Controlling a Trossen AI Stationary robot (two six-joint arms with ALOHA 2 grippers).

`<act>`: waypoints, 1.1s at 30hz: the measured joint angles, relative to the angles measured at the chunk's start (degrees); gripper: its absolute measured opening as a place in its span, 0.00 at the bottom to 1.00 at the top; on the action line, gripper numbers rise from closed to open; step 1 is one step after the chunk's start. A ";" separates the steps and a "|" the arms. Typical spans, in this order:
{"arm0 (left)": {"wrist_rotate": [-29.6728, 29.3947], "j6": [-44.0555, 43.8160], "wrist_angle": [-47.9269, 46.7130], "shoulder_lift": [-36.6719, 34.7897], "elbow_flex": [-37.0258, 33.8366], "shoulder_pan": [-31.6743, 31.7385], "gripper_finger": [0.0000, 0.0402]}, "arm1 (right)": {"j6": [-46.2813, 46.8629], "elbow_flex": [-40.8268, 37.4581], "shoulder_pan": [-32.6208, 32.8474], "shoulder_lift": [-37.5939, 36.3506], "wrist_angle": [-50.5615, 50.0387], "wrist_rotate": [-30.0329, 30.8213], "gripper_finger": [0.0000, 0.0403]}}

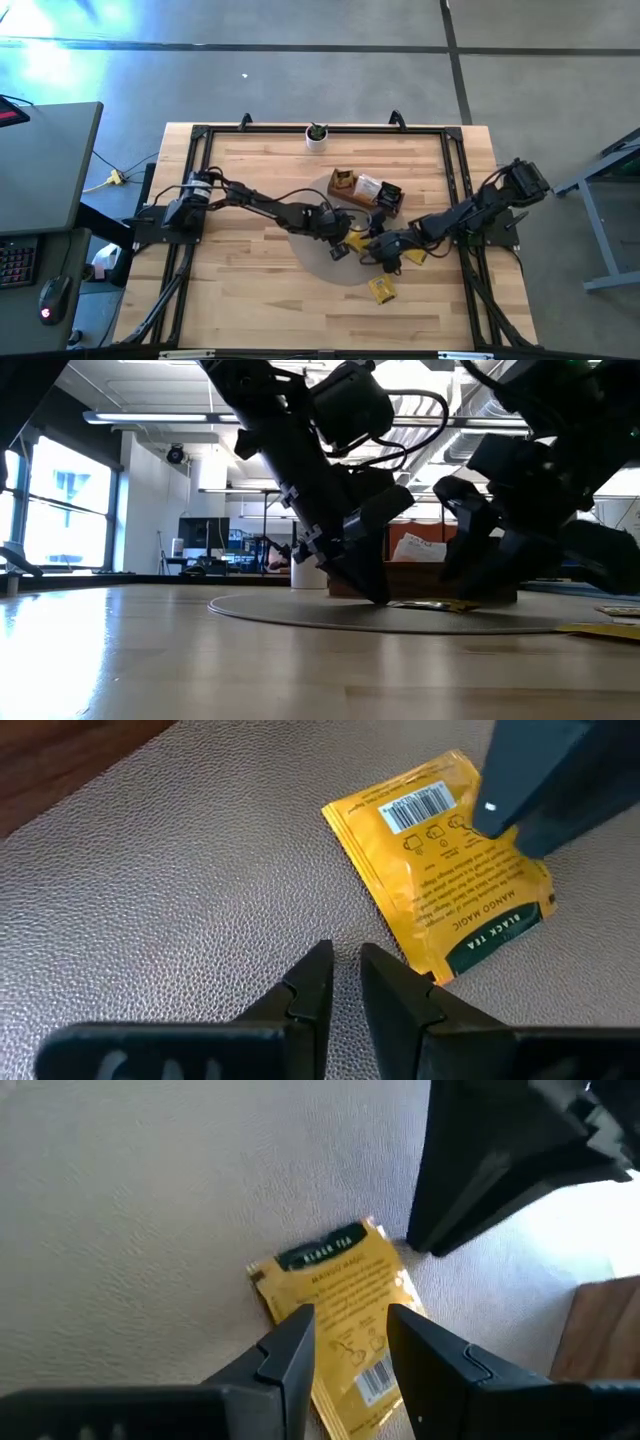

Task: Pick & Place Tea
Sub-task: Put the top yellow tea bag into the left section of the wooden organizer

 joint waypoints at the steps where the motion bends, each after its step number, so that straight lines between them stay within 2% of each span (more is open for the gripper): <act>1: -0.29 0.04 -0.22 -0.35 0.00 -0.06 0.14 | 0.04 0.00 0.23 -0.02 0.33 0.02 0.31; 5: -1.66 0.17 -1.02 -1.69 -0.13 -0.38 0.14 | 0.27 0.00 1.77 -0.04 0.08 -0.03 0.31; 9: -5.36 -0.90 -6.34 -3.34 -0.26 -0.70 0.14 | 0.72 0.00 3.38 -0.06 0.02 0.22 0.31; 11: -6.30 -1.48 -4.81 -4.03 0.09 -0.75 0.14 | 1.59 0.00 3.57 -0.06 -0.12 -0.35 0.31; 19: -3.45 -2.48 1.34 -2.18 0.27 -1.44 0.14 | 1.63 0.00 3.36 0.24 -0.24 0.03 0.31; 27: -3.61 -3.10 0.29 -2.10 0.07 -1.82 0.14 | 1.24 0.20 2.47 4.26 2.77 0.12 0.31; 33: -4.73 -3.34 -2.05 -2.06 0.10 -1.73 0.14 | -0.44 0.15 1.45 4.55 4.04 0.00 0.31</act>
